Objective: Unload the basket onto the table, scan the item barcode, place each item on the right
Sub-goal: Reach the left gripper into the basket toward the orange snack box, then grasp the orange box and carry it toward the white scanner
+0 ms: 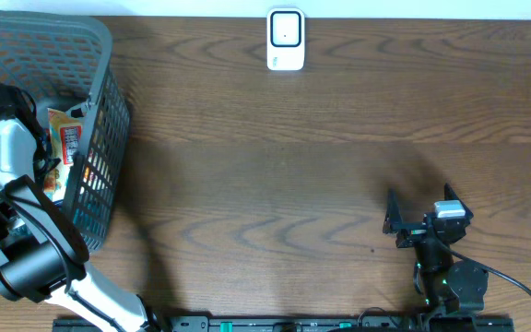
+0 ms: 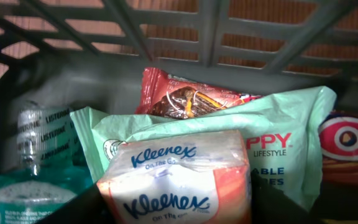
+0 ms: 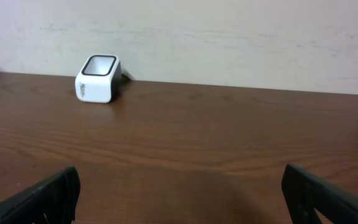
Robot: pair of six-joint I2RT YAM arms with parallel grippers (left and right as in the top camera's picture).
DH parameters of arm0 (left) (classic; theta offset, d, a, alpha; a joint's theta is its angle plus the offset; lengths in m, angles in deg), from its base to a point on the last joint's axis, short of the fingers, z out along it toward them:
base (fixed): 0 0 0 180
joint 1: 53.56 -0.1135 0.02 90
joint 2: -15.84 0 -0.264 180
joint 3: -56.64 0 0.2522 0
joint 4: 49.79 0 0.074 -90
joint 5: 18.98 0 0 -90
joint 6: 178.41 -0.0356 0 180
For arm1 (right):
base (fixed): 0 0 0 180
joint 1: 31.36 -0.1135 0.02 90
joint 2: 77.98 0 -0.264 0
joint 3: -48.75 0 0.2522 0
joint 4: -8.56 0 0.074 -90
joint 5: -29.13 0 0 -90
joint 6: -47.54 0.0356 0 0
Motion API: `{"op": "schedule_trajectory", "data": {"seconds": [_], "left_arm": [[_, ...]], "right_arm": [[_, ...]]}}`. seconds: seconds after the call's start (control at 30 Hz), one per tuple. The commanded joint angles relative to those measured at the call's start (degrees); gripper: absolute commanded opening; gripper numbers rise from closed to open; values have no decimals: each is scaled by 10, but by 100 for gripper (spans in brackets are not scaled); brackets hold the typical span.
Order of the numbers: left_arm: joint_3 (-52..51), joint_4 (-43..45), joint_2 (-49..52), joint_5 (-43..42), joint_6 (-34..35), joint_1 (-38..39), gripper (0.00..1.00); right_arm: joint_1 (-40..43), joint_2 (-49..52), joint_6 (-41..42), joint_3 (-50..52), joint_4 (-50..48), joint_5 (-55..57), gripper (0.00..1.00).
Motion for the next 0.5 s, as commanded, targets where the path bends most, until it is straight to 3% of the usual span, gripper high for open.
{"op": "schedule_trajectory", "data": {"seconds": [0.0, 0.27, 0.47], "left_arm": [[-2, 0, 6, 12, -16, 1, 45], [0, -1, -31, 6, -54, 1, 41], [8, -2, -132, -24, -54, 1, 41]], "right_arm": [[1, 0, -8, 1, 2, 3, 99], [1, 0, -8, 1, 2, 3, 99], [1, 0, -8, 1, 2, 3, 99]]}}
